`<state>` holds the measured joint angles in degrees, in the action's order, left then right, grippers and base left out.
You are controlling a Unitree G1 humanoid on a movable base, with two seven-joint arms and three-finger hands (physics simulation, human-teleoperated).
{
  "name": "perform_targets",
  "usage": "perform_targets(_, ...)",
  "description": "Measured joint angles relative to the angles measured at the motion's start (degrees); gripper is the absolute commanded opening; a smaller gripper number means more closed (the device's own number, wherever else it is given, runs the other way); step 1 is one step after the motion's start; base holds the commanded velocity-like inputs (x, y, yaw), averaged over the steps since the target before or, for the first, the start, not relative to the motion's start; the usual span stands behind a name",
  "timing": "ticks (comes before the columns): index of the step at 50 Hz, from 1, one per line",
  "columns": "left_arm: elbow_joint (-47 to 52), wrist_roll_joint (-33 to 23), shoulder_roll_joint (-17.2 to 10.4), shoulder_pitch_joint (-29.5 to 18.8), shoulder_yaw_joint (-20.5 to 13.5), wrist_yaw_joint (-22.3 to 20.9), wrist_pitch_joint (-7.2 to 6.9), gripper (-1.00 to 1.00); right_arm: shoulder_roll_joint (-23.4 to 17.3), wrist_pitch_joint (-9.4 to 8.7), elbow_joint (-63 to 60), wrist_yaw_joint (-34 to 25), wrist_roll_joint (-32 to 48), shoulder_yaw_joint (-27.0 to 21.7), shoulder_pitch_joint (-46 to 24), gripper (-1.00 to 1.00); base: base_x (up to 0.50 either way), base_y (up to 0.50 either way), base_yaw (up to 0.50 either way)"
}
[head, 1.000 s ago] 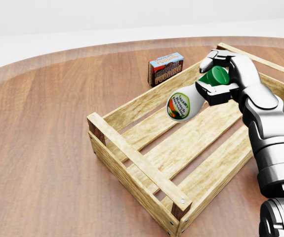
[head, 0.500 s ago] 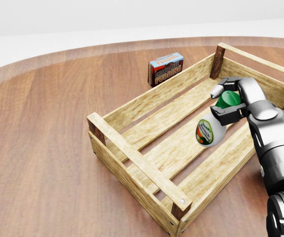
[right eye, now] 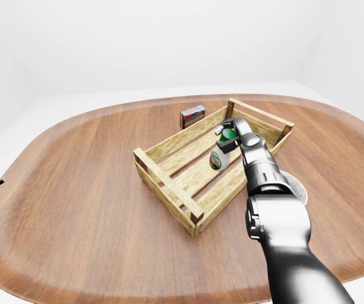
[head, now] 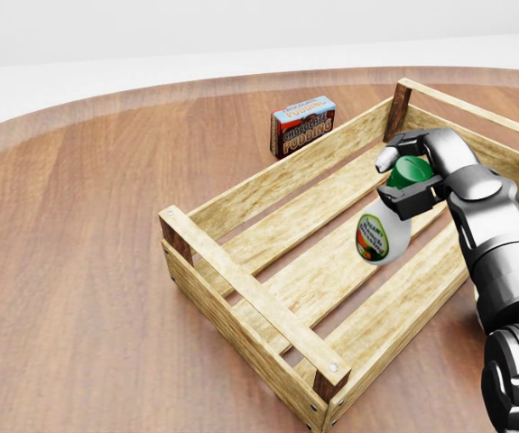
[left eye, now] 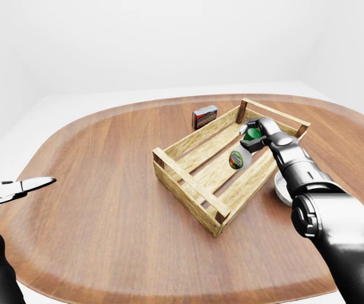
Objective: Pick up the salad dressing and put it in the tray.
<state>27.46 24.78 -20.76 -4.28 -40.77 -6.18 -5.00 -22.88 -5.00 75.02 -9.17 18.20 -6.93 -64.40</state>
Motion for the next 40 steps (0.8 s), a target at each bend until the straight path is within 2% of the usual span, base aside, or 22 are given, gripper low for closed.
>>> perform_targets(12, -0.3, -0.2, 0.1, 0.0, 0.1, -0.2, 0.00, 1.00, -0.3, 0.00, 1.2, -1.6, 0.0, -1.4, -0.5, -1.00, 0.00, 0.00, 0.00)
perform_targets(40, -0.6, -0.4, 0.2, 0.0, 0.4, -0.2, 0.00, 1.00, -1.1, 0.00, 2.4, 0.8, 2.3, -2.1, 3.7, -1.00, 0.00, 0.00, 0.00)
